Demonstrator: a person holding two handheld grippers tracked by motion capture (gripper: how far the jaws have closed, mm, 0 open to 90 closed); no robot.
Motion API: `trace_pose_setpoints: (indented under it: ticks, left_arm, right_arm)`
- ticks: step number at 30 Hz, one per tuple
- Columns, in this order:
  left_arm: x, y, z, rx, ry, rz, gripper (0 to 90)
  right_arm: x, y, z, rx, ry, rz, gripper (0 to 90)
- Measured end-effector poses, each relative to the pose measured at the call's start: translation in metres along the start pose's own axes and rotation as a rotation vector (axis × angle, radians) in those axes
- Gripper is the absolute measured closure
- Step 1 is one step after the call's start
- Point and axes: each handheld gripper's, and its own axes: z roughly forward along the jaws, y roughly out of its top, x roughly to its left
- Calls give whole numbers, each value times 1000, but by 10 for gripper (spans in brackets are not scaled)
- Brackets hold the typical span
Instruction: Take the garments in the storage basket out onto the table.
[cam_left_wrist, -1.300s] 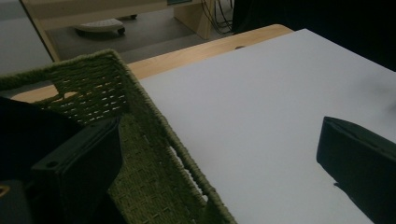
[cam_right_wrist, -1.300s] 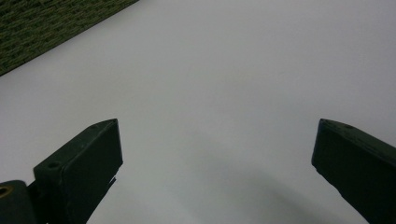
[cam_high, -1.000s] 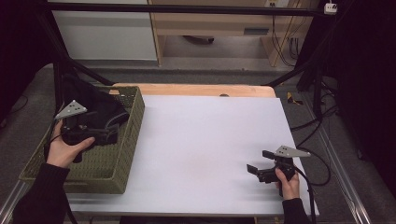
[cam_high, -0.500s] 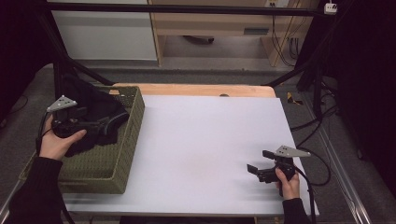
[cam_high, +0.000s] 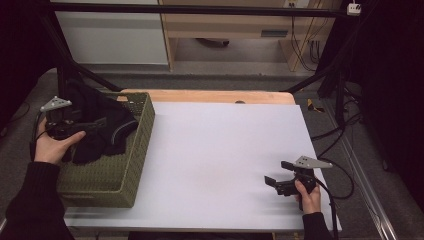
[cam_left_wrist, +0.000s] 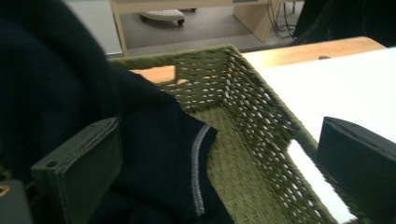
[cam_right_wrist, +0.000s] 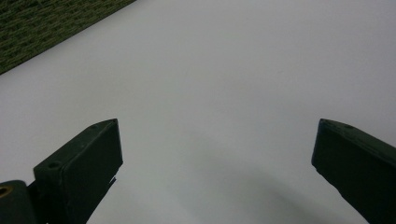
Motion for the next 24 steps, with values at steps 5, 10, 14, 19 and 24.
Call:
trace_pose_setpoints:
  ticks: [5,10,14,19,24]
  left_arm:
    - [13,-1,7,26,49,-14,1]
    - [20,-1,16,40,80,-35,1]
    - [27,-4,23,57,109,-35,3]
    - [35,-6,29,63,157,-41,11]
    - [45,-10,36,74,192,-54,28]
  right_arm:
    - [0,0,0,2,1,-1,23]
    - [0,0,0,0,-2,2,24]
    - [0,0,0,2,0,0,23]
    - [0,0,0,2,0,2,23]
    - [0,0,0,3,-1,2,24]
